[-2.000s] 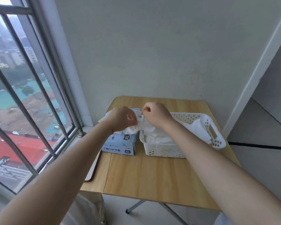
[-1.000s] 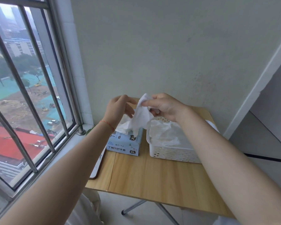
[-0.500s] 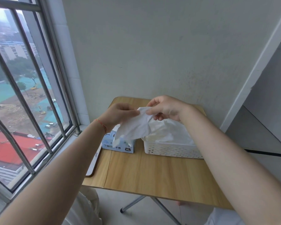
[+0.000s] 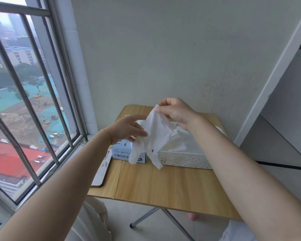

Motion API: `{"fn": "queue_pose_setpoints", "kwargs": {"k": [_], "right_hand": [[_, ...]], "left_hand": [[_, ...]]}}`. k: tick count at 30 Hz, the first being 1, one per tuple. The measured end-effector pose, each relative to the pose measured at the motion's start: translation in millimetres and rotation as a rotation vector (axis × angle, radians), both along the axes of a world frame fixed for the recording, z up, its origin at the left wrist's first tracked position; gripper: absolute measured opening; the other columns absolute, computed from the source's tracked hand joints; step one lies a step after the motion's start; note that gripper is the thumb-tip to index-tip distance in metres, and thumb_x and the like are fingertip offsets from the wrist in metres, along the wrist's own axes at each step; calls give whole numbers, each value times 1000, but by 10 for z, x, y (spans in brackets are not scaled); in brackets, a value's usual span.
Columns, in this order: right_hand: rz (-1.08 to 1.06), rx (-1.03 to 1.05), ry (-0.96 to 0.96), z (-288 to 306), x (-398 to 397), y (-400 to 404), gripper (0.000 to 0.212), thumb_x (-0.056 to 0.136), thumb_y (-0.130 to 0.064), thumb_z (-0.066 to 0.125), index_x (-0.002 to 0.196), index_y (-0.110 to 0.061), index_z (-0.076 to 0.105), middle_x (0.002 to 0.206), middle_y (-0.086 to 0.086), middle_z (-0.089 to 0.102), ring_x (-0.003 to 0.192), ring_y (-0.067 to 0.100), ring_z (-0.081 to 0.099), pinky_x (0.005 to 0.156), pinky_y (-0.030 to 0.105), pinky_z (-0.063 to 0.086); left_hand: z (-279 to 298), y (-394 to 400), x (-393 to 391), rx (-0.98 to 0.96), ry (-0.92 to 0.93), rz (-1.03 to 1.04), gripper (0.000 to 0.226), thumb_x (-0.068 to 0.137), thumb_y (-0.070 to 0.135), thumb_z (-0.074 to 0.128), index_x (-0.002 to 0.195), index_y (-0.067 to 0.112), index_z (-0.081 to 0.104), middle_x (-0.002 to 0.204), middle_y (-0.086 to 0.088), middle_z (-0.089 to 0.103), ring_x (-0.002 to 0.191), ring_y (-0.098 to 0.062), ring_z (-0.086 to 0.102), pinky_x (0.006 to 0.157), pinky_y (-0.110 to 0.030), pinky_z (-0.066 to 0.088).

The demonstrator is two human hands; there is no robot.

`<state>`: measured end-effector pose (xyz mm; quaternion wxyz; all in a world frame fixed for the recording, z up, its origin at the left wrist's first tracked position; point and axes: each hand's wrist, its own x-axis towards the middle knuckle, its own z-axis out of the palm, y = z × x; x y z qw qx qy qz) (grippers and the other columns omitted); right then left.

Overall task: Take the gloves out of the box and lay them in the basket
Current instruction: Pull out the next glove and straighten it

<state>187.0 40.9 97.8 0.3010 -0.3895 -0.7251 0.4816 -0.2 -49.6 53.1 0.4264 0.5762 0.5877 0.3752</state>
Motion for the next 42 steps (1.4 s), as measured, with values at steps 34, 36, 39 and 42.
{"fn": "queue_pose_setpoints", "kwargs": {"k": [34,36,39,42], "right_hand": [[-484,-38,-203,-270,927,674,5,91,-3,44,93,-7,42,70,9,41,47,18,37,41,12,25],[-513,-52,-268,-462,1100,719,14,95,-5,41,108,-4,45,92,16,51,69,22,46,49,19,34],[-512,-63,-422,-708,1297,733,40,100,-10,38,138,1,30,134,17,49,102,29,53,70,28,37],[-501,1,-505,-791,1335,709,50,101,-10,33,147,0,15,137,18,48,92,27,52,66,30,40]], "left_hand": [[204,991,586,-43,196,130,5,90,18,67,86,16,65,82,-4,63,66,-17,59,45,-23,51],[124,1187,767,94,549,208,6,84,21,70,90,21,67,92,-4,66,70,-18,60,58,-26,53],[-81,1276,1090,292,731,186,9,87,26,64,95,27,68,106,-3,60,92,-23,62,84,-34,51],[-273,1209,1328,380,734,15,13,91,37,59,97,30,68,112,2,60,101,-24,61,94,-41,47]]}}
